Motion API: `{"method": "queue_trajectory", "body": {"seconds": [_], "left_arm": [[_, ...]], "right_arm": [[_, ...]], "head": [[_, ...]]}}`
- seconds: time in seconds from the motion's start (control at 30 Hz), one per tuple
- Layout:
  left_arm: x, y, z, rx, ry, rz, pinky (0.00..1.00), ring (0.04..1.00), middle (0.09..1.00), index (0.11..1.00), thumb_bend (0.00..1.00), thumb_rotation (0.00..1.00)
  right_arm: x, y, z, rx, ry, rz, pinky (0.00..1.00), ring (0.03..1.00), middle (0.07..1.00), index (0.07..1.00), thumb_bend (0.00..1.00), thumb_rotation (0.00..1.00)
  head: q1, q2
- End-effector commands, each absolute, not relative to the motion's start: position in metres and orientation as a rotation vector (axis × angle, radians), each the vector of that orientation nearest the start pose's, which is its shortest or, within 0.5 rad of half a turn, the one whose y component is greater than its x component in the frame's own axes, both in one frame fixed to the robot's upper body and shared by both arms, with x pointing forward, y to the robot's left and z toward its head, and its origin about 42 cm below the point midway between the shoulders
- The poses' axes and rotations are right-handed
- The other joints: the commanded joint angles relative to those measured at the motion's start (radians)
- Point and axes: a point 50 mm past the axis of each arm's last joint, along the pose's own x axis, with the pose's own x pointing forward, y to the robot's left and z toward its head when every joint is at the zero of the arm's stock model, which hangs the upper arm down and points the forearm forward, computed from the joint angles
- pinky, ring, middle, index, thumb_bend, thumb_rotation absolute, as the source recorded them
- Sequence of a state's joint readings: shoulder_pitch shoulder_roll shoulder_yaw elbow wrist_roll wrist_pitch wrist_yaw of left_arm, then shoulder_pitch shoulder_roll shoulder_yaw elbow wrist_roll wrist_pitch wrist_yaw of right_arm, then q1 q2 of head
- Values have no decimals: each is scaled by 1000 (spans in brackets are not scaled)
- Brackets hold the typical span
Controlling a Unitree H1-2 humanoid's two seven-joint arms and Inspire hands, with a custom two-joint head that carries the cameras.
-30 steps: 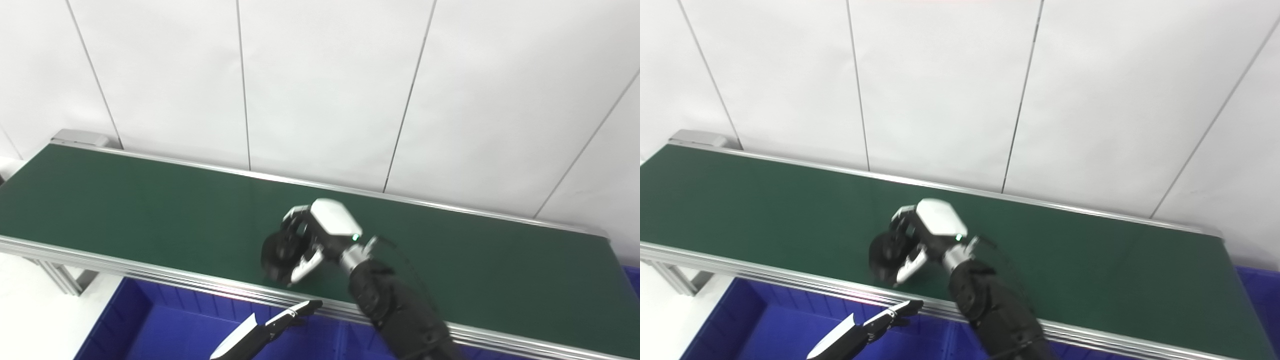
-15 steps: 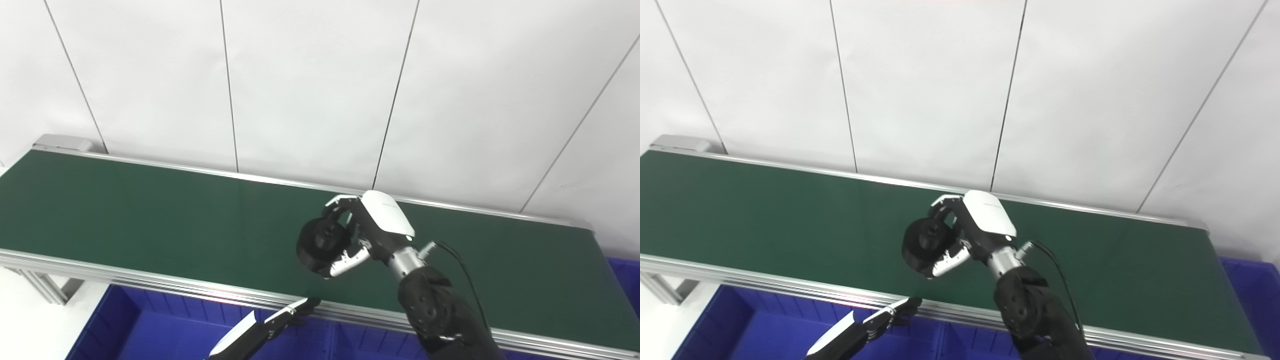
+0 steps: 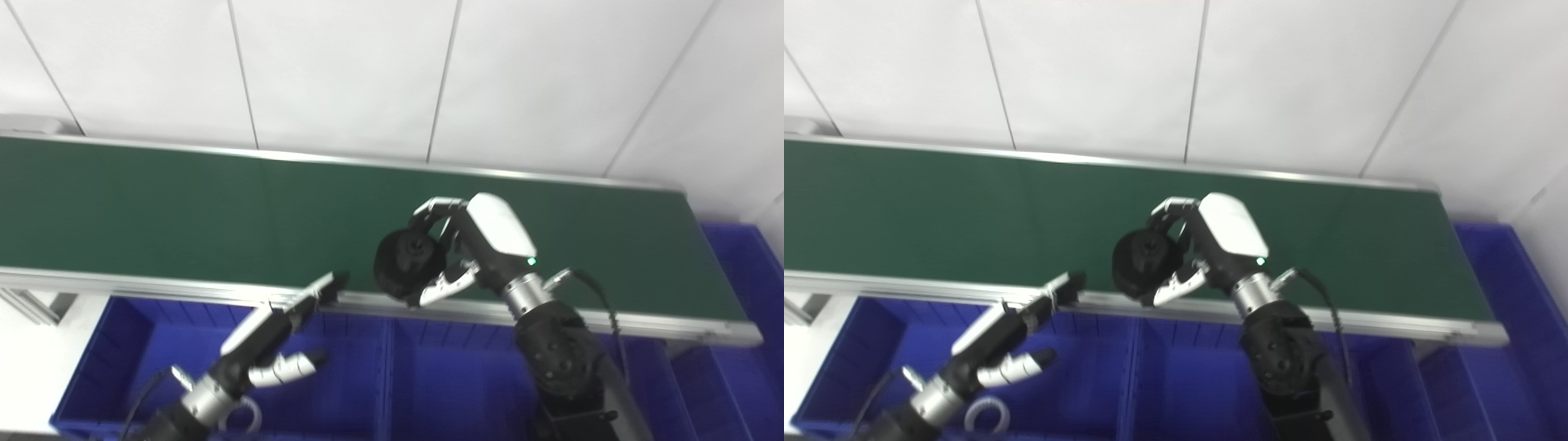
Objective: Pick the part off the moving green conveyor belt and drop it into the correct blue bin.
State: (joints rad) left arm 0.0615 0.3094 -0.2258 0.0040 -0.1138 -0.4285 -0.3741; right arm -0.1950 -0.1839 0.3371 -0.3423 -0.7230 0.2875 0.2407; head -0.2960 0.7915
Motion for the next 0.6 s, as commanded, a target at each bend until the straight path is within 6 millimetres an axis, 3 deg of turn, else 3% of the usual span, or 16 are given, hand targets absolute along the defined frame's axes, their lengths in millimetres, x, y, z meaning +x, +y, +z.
{"method": "queue_trajectory", "body": {"seconds": [0.0, 0.07, 0.27, 0.57], "left_arm": [[253, 238, 120, 197, -352, -626, 947, 972, 975, 952, 424, 633], [253, 238, 124, 194, -347, -628, 950, 978, 974, 948, 437, 623], [252, 237, 141, 178, -351, -636, 971, 987, 978, 950, 424, 608], [249, 233, 150, 169, -368, -625, 965, 974, 962, 934, 404, 570]], "right_arm": [[292, -171, 218, -905, -270, 267, 263, 371, 457, 538, 512, 0], [279, -179, 214, -908, -259, 259, 260, 373, 452, 534, 513, 0], [249, -190, 193, -891, -186, 272, 266, 381, 448, 523, 515, 0], [228, -193, 151, -929, -77, 338, 276, 385, 453, 524, 515, 0]], "head": [[-8, 15], [-24, 40], [-21, 63], [-20, 86]]}}
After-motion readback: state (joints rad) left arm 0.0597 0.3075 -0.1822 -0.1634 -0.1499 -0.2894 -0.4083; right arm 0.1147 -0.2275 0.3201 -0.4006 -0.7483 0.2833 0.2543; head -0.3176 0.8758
